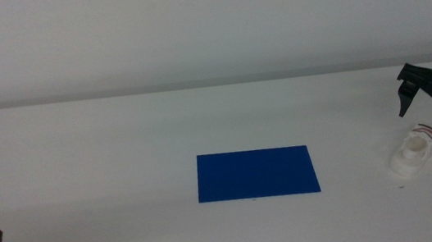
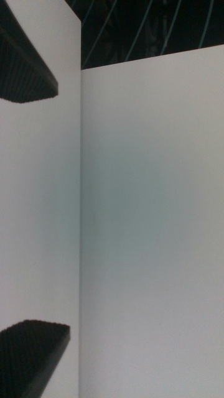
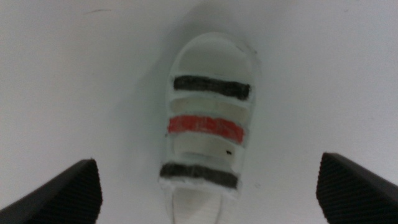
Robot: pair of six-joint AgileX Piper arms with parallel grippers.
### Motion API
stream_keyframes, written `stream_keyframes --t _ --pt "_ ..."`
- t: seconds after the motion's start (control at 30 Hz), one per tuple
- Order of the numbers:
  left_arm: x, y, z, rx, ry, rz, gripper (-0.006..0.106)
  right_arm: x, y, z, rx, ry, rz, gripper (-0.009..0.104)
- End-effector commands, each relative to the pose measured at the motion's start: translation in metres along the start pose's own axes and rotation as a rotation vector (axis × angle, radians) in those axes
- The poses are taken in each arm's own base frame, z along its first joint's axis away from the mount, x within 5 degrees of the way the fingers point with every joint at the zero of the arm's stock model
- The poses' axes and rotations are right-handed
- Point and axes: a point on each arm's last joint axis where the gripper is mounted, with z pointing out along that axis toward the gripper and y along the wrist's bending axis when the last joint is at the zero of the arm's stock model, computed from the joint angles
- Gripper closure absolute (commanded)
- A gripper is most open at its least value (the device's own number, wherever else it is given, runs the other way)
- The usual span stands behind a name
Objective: Use one arm to grab the shoe from the table and place it on the mat.
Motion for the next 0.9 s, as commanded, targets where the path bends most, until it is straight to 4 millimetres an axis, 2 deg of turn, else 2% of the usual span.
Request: stream_keyframes --t 0.0,0.47,0.6,0.67,0.7,0.77,0.87 --pt "0.011 0.001 -0.001 0.004 -0.009 -0.008 0.007 -0.001 0.005 0.005 -0.012 -0.006 0.017 0.003" --pt "0.011 0.001 -0.001 0.004 -0.009 -0.008 0.007 0.004 0.012 0.046 0.035 0.053 0.033 0.004" --pt "0.011 0.001 -0.001 0.004 -0.009 -0.008 0.007 0.004 0.012 0.053 0.036 0.054 0.028 0.011" --pt "0.011 0.001 -0.001 0.004 -0.009 -0.008 0.007 0.004 0.012 0.053 0.036 0.056 0.006 0.022" --pt "0.011 0.001 -0.001 0.004 -0.009 -0.008 0.007 0.005 0.012 0.054 0.040 0.062 0.007 0.030" --pt "0.011 0.001 -0.001 0.004 -0.009 -0.008 0.007 0.006 0.011 0.054 0.049 0.079 0.012 0.052" --pt "0.011 0.001 -0.001 0.004 -0.009 -0.008 0.007 0.009 0.010 0.053 0.076 0.112 0.011 0.098"
